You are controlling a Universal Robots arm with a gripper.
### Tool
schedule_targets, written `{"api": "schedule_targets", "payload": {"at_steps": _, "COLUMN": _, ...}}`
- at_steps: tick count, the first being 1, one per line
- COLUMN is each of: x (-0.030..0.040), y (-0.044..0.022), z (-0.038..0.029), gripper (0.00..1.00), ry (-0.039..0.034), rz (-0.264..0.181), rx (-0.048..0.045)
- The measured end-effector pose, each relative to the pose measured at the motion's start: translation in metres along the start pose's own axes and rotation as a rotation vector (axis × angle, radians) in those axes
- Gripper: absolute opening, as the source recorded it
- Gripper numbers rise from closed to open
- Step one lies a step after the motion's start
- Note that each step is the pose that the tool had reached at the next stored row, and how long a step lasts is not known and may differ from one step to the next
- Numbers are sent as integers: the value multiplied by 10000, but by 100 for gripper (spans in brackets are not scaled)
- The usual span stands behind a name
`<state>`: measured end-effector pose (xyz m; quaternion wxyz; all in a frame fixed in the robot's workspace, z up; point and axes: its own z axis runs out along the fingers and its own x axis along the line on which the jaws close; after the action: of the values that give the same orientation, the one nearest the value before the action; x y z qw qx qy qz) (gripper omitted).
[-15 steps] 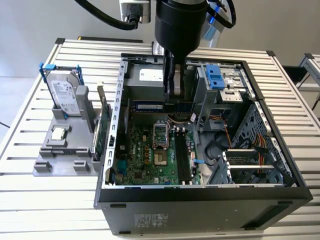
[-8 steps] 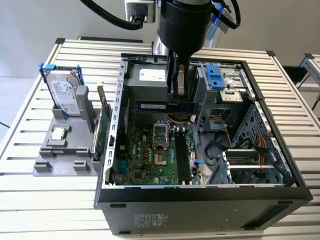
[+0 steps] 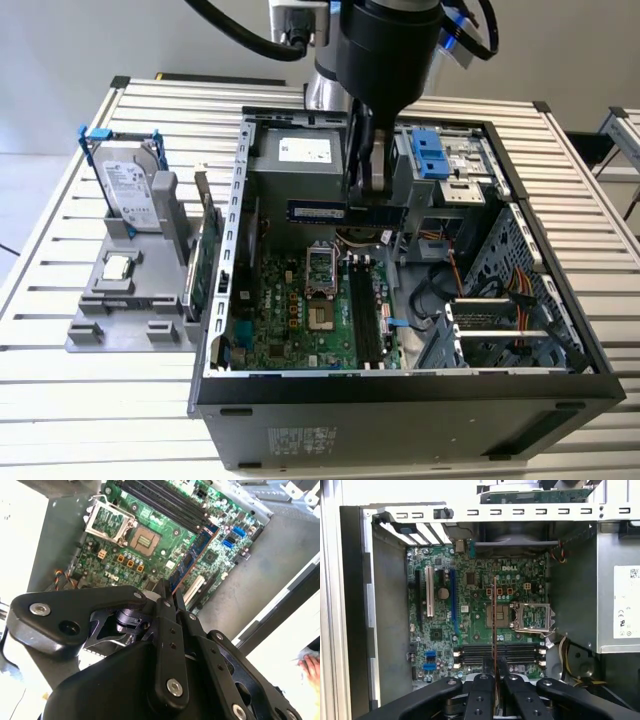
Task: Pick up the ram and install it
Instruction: 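Pick up the ram and move it above insertion slot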
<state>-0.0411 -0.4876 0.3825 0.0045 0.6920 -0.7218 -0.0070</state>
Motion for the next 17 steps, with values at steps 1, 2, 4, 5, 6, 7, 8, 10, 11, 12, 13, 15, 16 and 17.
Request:
{"api": "schedule_targets", "payload": {"at_steps": 1, "x": -1, "y": -22, "z": 0, "gripper": 0, "ry": 0, "rz": 4, "rx": -2}}
{"api": "schedule_targets", "payload": {"at_steps": 2, "x": -2, "y": -44, "z": -1, "gripper": 0, "ry": 0, "rz": 8, "rx": -5}}
{"api": "schedule_targets", "payload": {"at_steps": 4, "x": -3, "y": -85, "z": -1, "gripper": 0, "ry": 0, "rz": 16, "rx": -8}}
{"api": "schedule_targets", "payload": {"at_steps": 5, "x": -4, "y": -106, "z": -2, "gripper": 0, "ry": 1, "rz": 21, "rx": -10}}
{"api": "schedule_targets", "payload": {"at_steps": 6, "x": -5, "y": -127, "z": -2, "gripper": 0, "ry": 0, "rz": 26, "rx": -12}}
{"api": "schedule_targets", "payload": {"at_steps": 7, "x": -6, "y": -147, "z": -2, "gripper": 0, "ry": 0, "rz": 31, "rx": -13}}
{"api": "schedule_targets", "payload": {"at_steps": 8, "x": -7, "y": -166, "z": -3, "gripper": 0, "ry": 0, "rz": 37, "rx": -14}}
{"api": "schedule_targets", "payload": {"at_steps": 10, "x": -8, "y": -207, "z": -4, "gripper": 0, "ry": 1, "rz": 46, "rx": -17}}
{"api": "schedule_targets", "payload": {"at_steps": 11, "x": -9, "y": -228, "z": -4, "gripper": 0, "ry": 0, "rz": 51, "rx": -18}}
{"api": "schedule_targets", "payload": {"at_steps": 12, "x": -10, "y": -248, "z": -4, "gripper": 0, "ry": 0, "rz": 56, "rx": -20}}
{"api": "schedule_targets", "payload": {"at_steps": 13, "x": -11, "y": -269, "z": -4, "gripper": 0, "ry": 0, "rz": 61, "rx": -22}}
{"api": "schedule_targets", "payload": {"at_steps": 15, "x": -12, "y": -308, "z": -5, "gripper": 0, "ry": 0, "rz": 73, "rx": -24}}
{"api": "schedule_targets", "payload": {"at_steps": 16, "x": -13, "y": -327, "z": -5, "gripper": 0, "ry": 0, "rz": 78, "rx": -25}}
{"api": "schedule_targets", "payload": {"at_steps": 17, "x": -14, "y": -350, "z": -6, "gripper": 0, "ry": 0, "rz": 83, "rx": -27}}
